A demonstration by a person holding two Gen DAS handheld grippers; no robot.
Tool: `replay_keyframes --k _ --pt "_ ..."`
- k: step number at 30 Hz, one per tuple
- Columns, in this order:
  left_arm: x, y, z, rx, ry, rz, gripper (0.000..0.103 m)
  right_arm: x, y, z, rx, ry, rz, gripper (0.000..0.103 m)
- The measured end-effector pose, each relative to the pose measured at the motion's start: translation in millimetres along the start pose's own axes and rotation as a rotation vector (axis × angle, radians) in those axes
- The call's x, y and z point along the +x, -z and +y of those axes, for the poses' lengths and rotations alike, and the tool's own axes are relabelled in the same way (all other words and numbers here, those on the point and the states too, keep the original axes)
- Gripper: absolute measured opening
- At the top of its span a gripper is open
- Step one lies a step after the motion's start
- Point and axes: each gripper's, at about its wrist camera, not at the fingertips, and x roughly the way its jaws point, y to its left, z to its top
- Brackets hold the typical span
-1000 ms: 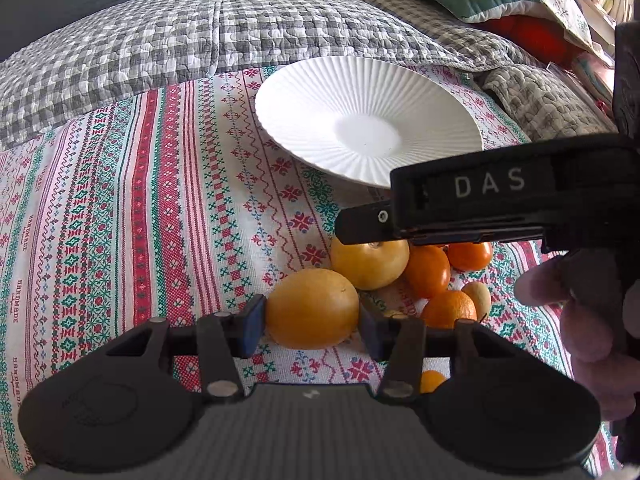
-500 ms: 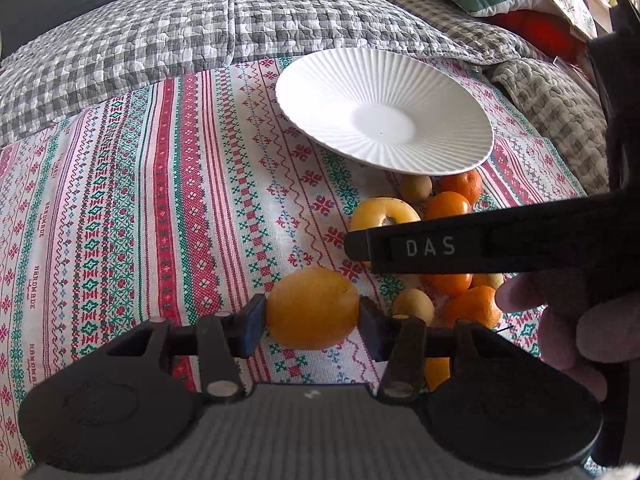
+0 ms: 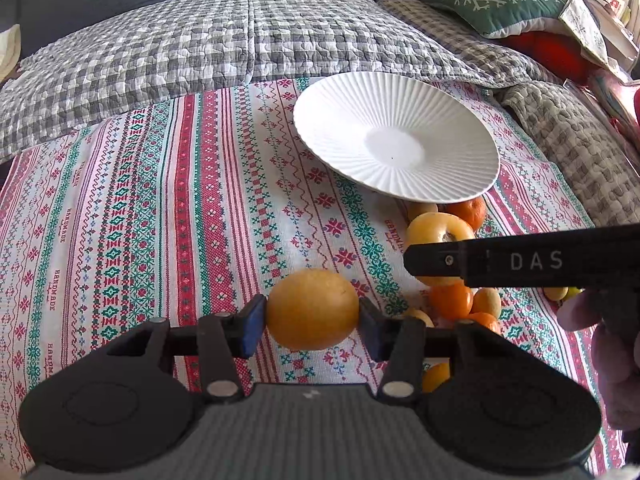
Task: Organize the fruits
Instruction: 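Carry both fruits over the white plate and open both tools to release them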
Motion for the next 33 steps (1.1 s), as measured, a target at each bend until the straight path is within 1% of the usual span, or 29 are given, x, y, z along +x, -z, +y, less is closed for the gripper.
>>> replay_keyframes --k 4,8,13,16,19,24,27,30,33 --pt "-7 -11 -10 -0.007 -0.001 -0.041 0.038 -18 -8 -18 0.049 -0.003 -0.054 0.045" --pt "-10 -28 -24 -0.009 0.017 -0.088 0.038 -32 -20 -35 0.093 0.014 -0.118 0.045" --pt "-2 -51 -41 0.002 0.021 -0.131 0.038 -40 -37 -59 0.154 0.017 -0.181 0.045" --pt "12 -62 -49 0.010 0.030 -0.133 0.038 -39 -44 -69 0.195 -0.002 -0.208 0.045" --pt "30 -73 -56 0.039 0.012 -0.127 0.038 -31 -47 -74 0.209 -0.009 -0.220 0.045" --pt "53 -86 -61 0.085 -0.008 -0.124 0.038 -22 -51 -78 0.203 -0.004 -0.238 0.045" --pt "63 -92 -63 0.102 -0.005 -0.126 0.038 -18 -53 -79 0.193 0.003 -0.242 0.045" --pt "73 -95 -65 0.134 -0.005 -0.128 0.038 -15 -53 -79 0.172 0.015 -0.248 0.045" --pt "83 -95 -67 0.168 -0.020 -0.126 0.038 -10 -55 -81 0.169 0.013 -0.253 0.045"
